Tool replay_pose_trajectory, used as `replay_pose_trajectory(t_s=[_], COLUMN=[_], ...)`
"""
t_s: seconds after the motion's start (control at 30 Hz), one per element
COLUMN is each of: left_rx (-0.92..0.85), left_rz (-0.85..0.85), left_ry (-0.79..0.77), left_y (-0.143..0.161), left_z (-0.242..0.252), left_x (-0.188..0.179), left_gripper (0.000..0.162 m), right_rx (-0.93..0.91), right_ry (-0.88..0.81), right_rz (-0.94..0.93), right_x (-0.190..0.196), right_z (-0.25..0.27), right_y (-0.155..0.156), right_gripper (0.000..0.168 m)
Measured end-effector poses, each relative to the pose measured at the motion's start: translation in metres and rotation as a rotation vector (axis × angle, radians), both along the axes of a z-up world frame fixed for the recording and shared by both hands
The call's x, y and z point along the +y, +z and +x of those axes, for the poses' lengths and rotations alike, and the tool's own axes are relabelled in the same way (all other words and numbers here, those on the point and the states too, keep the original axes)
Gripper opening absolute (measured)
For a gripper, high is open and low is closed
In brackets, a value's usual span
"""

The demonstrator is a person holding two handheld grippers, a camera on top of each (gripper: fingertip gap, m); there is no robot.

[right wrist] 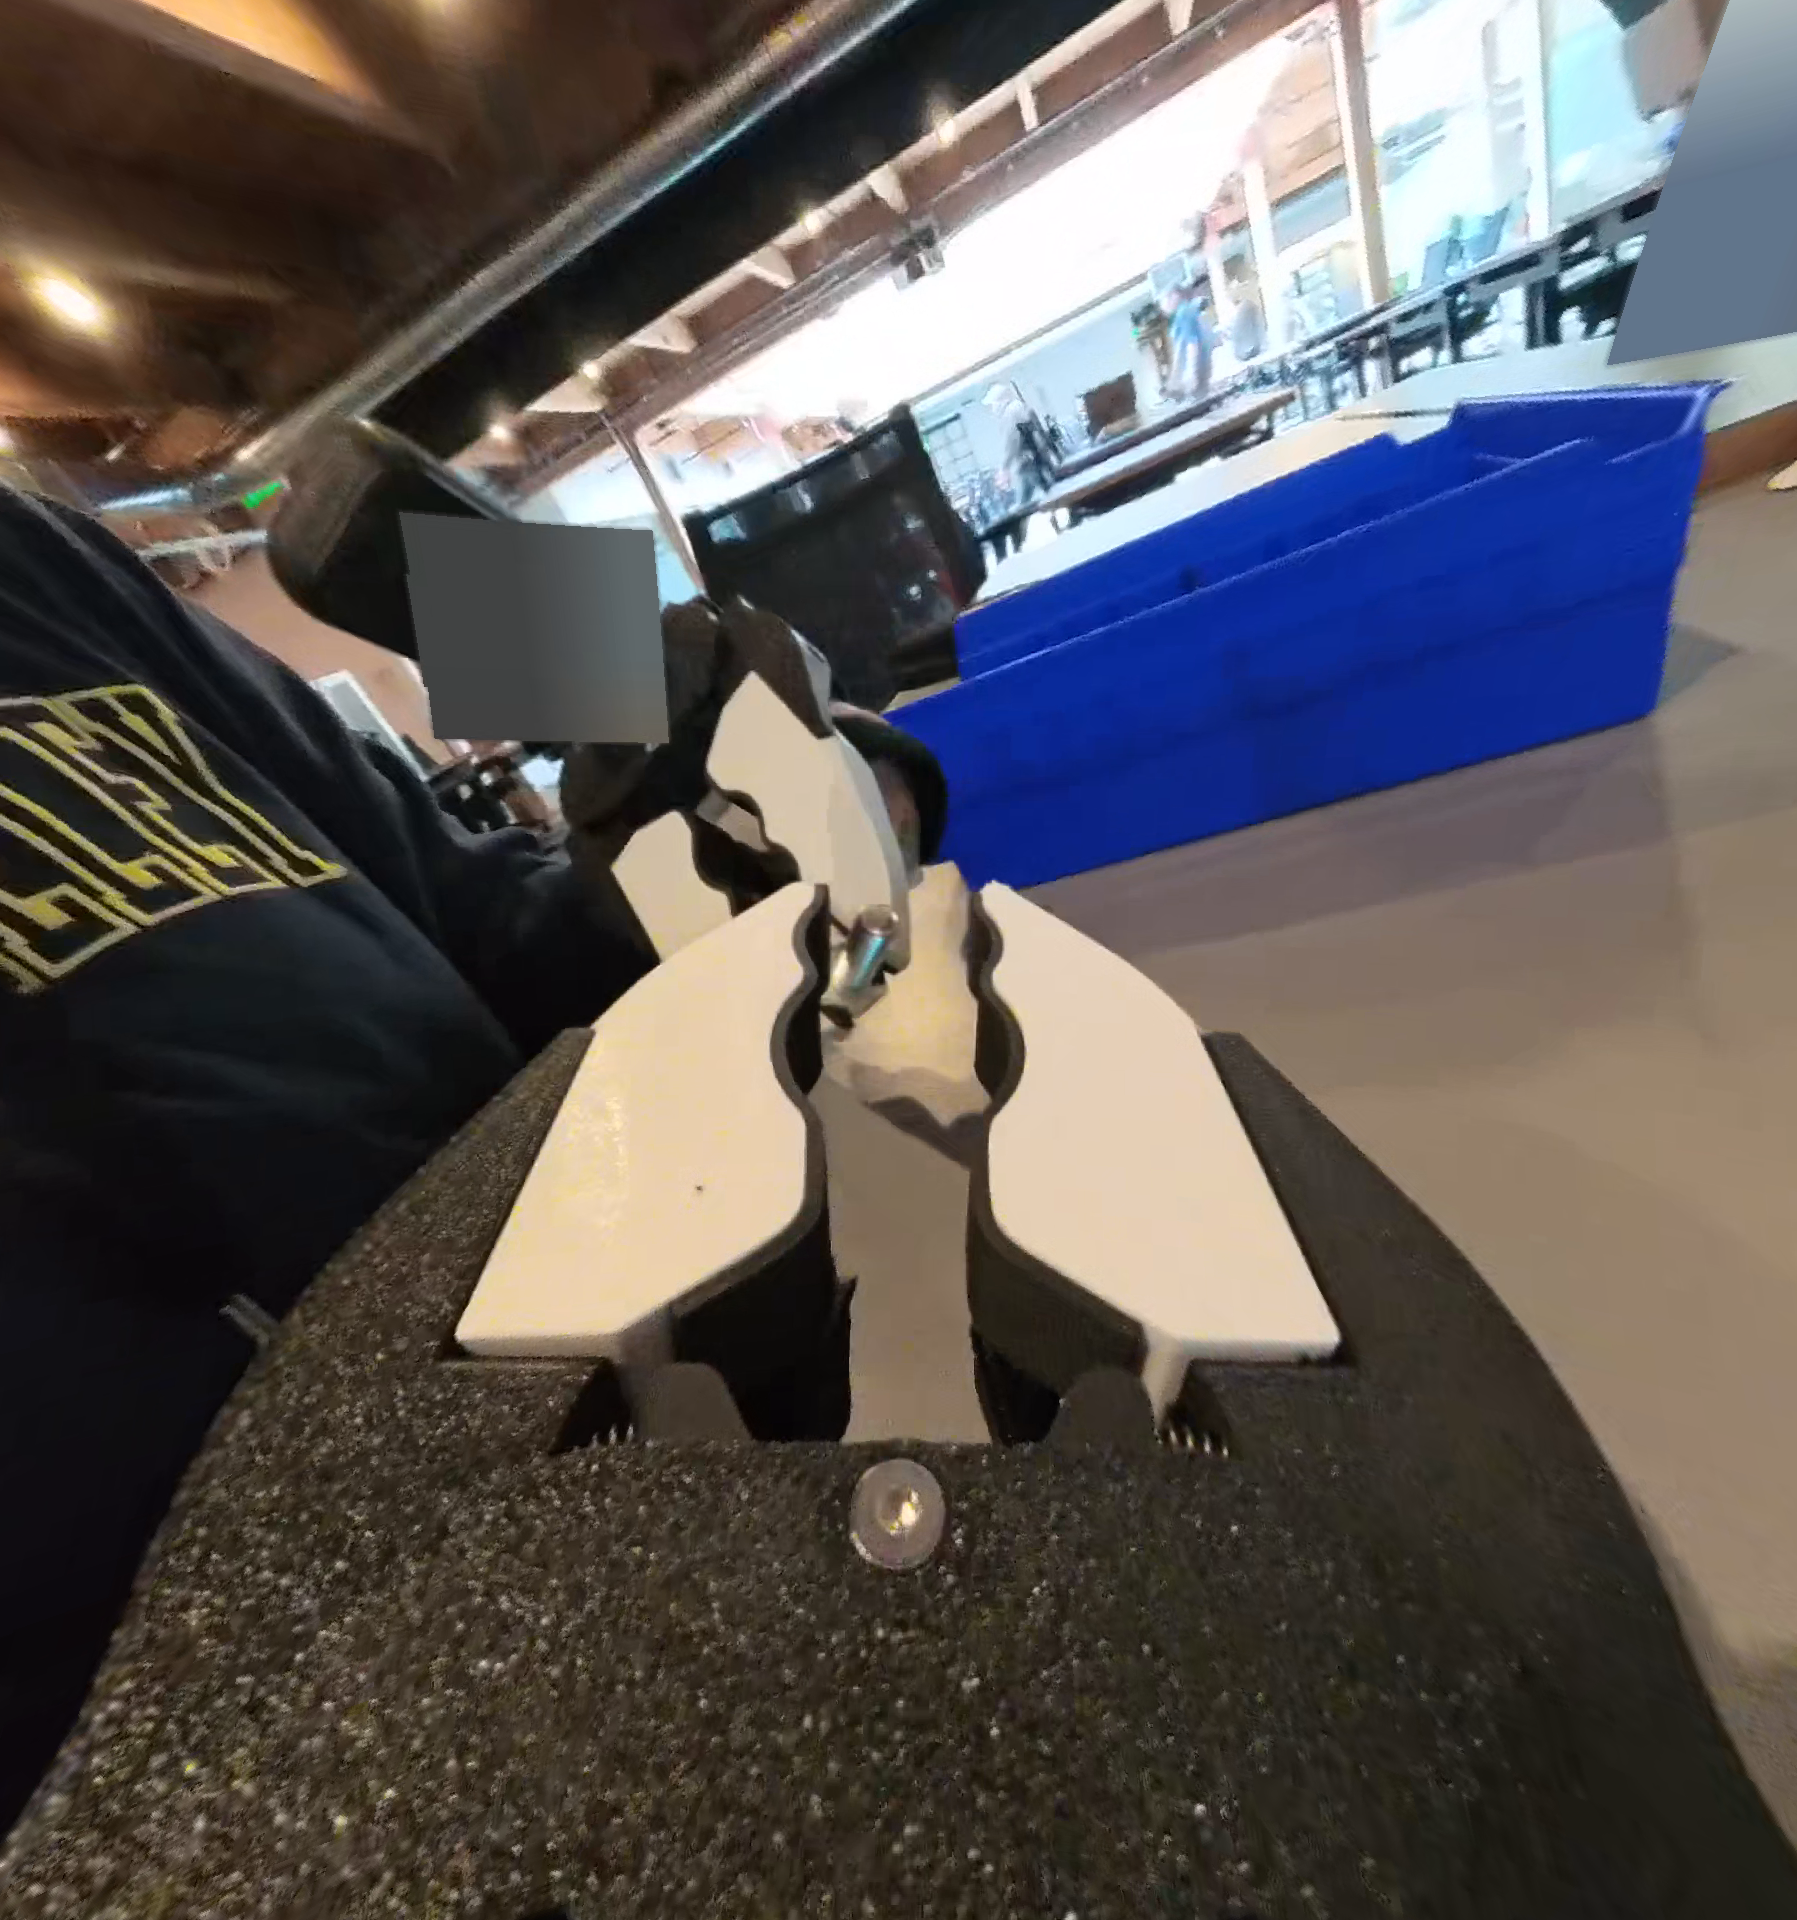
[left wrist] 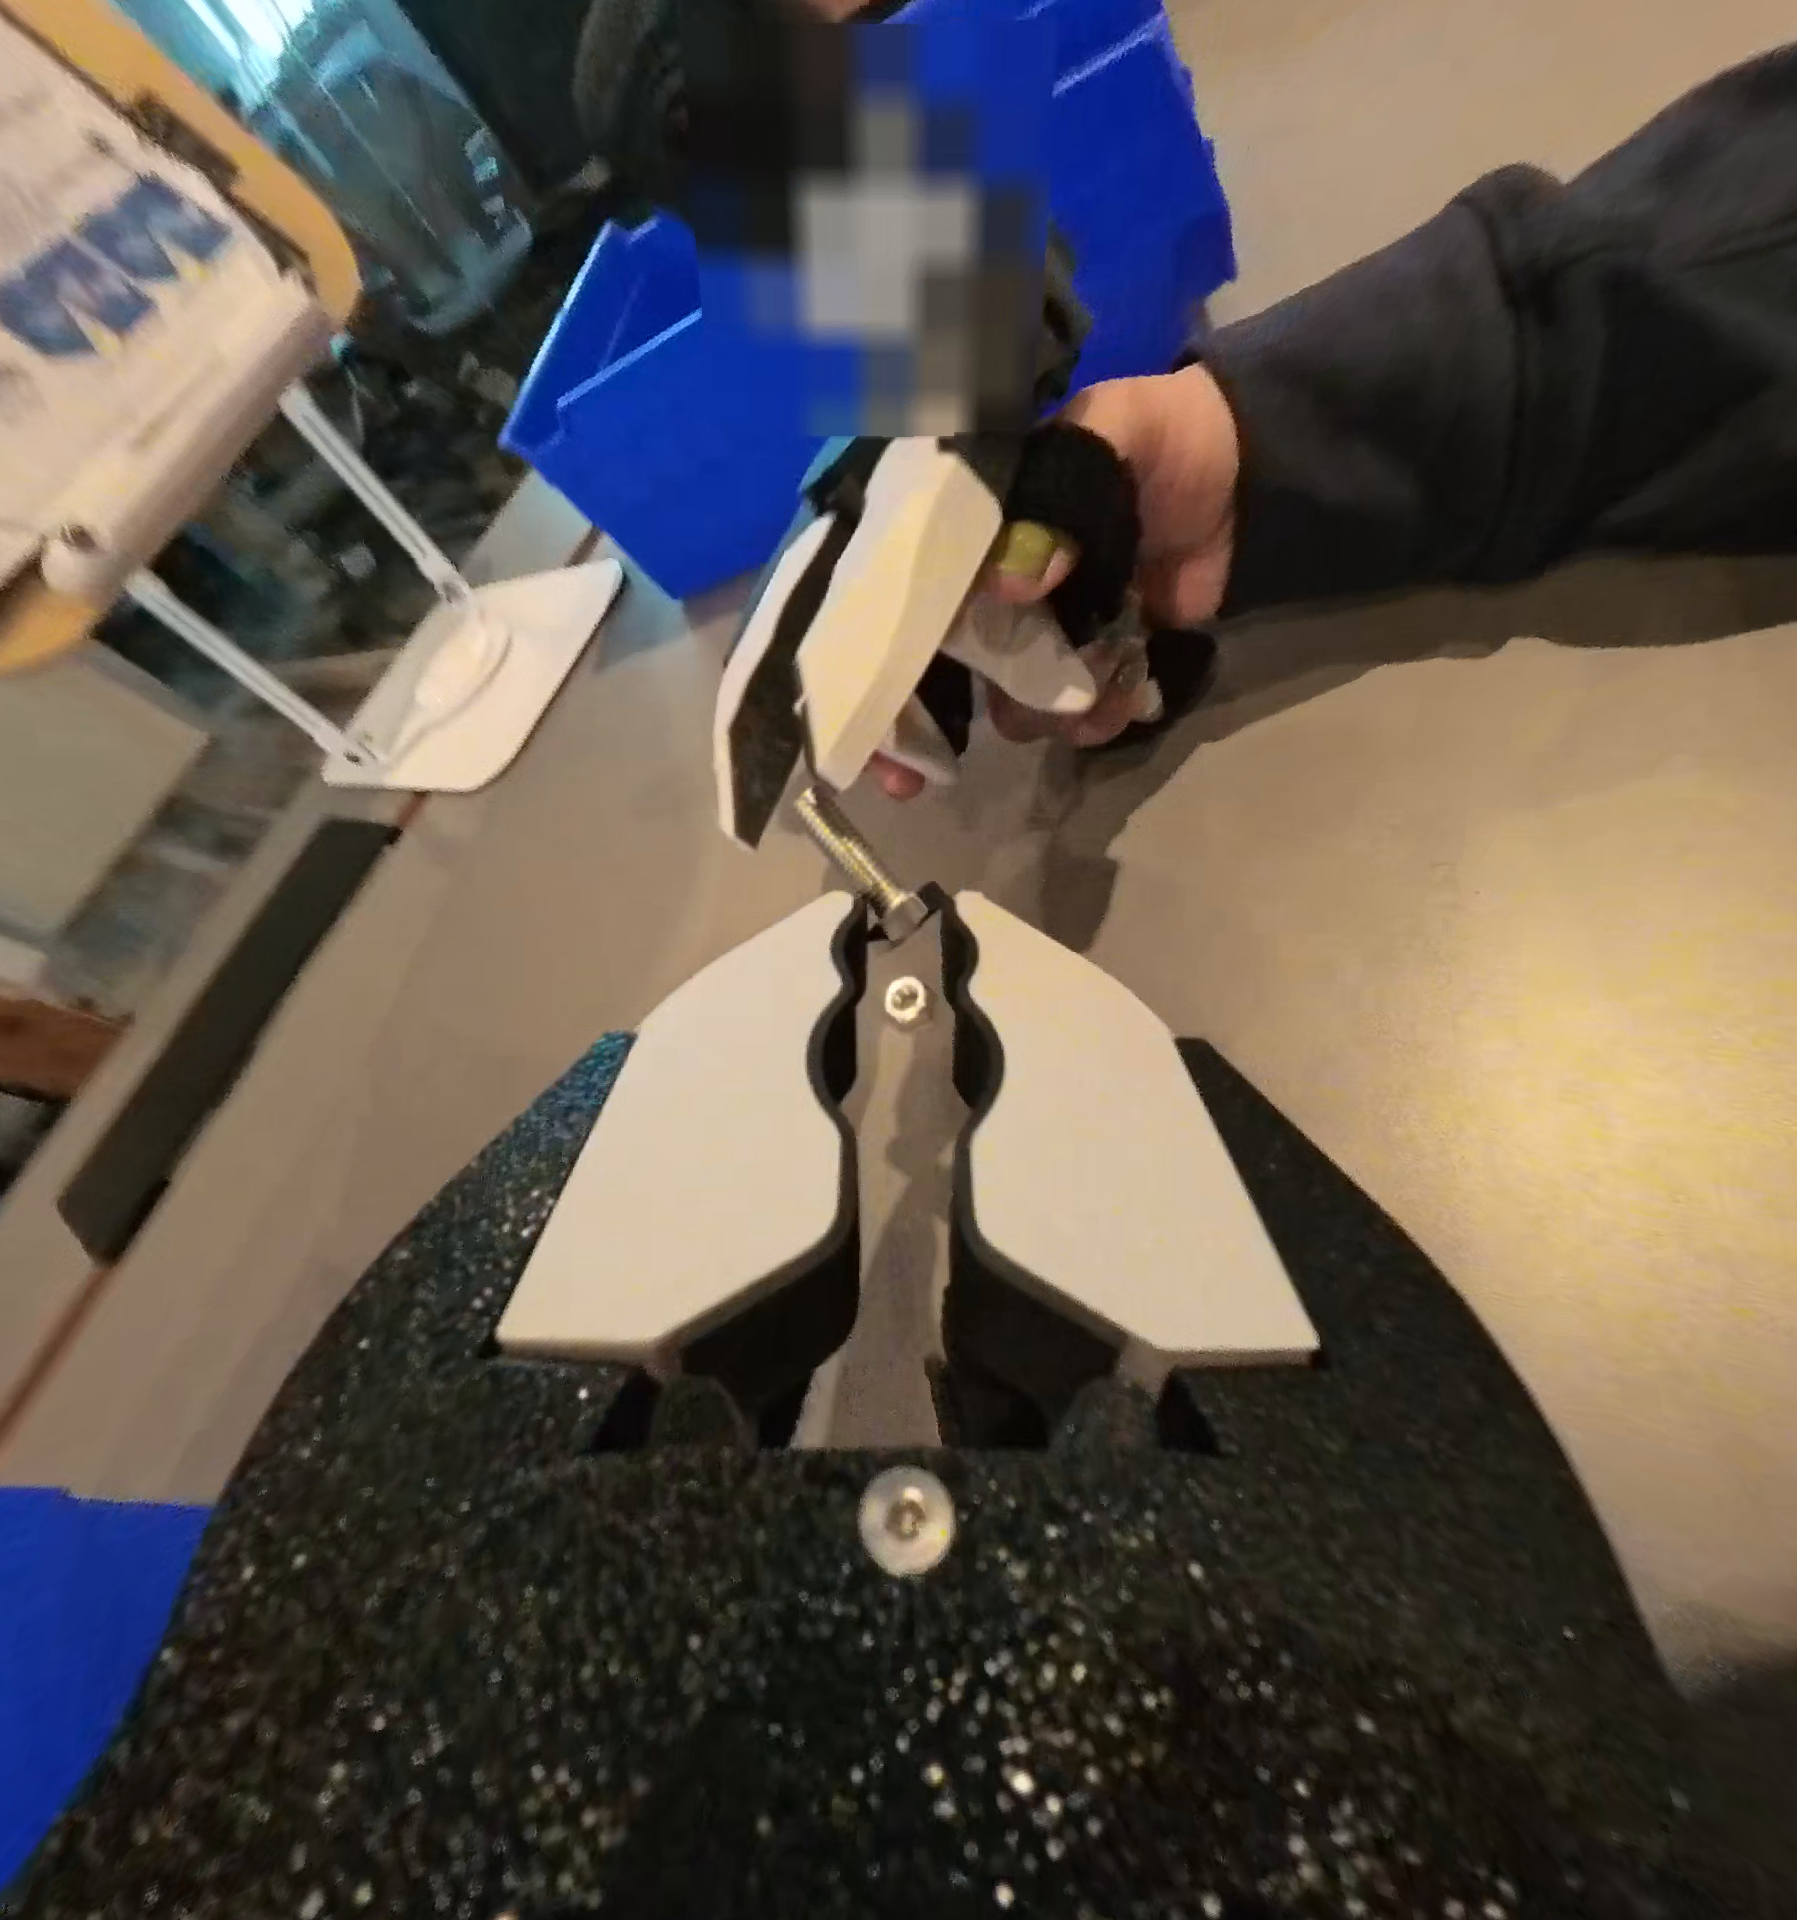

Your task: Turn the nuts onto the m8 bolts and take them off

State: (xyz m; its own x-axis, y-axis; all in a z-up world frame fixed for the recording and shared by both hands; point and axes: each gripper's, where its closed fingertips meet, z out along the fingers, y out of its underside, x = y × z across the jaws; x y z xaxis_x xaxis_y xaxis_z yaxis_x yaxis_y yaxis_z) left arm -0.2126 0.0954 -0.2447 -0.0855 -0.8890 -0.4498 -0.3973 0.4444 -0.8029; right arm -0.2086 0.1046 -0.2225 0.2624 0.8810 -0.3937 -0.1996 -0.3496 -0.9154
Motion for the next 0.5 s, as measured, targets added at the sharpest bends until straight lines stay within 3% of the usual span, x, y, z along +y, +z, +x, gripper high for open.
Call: replay_pose_trajectory(t_s=[0.1,0.2,0.37,0.5], left_rx=[-0.014,-0.005,-0.008,0.026], left_rz=[0.013,-0.005,-0.249,-0.409], left_ry=[-0.029,-0.035,-0.018,-0.110], left_y=[0.002,0.000,-0.002,-0.003], left_z=[0.004,0.005,0.008,0.009], left_x=[-0.006,-0.007,-0.006,-0.018], left_gripper=[0.013,0.013,0.028,0.042], right_rx=[-0.035,-0.079,-0.169,-0.141], right_ry=[0.039,0.033,0.016,0.077], right_rz=[0.009,0.078,0.216,0.261], right_x=[-0.006,-0.009,-0.016,-0.027], right_z=[-0.006,-0.010,-0.010,-0.012], right_y=[-0.003,-0.001,-0.001,0.003], right_gripper=[0.022,0.008,0.008,0.007])
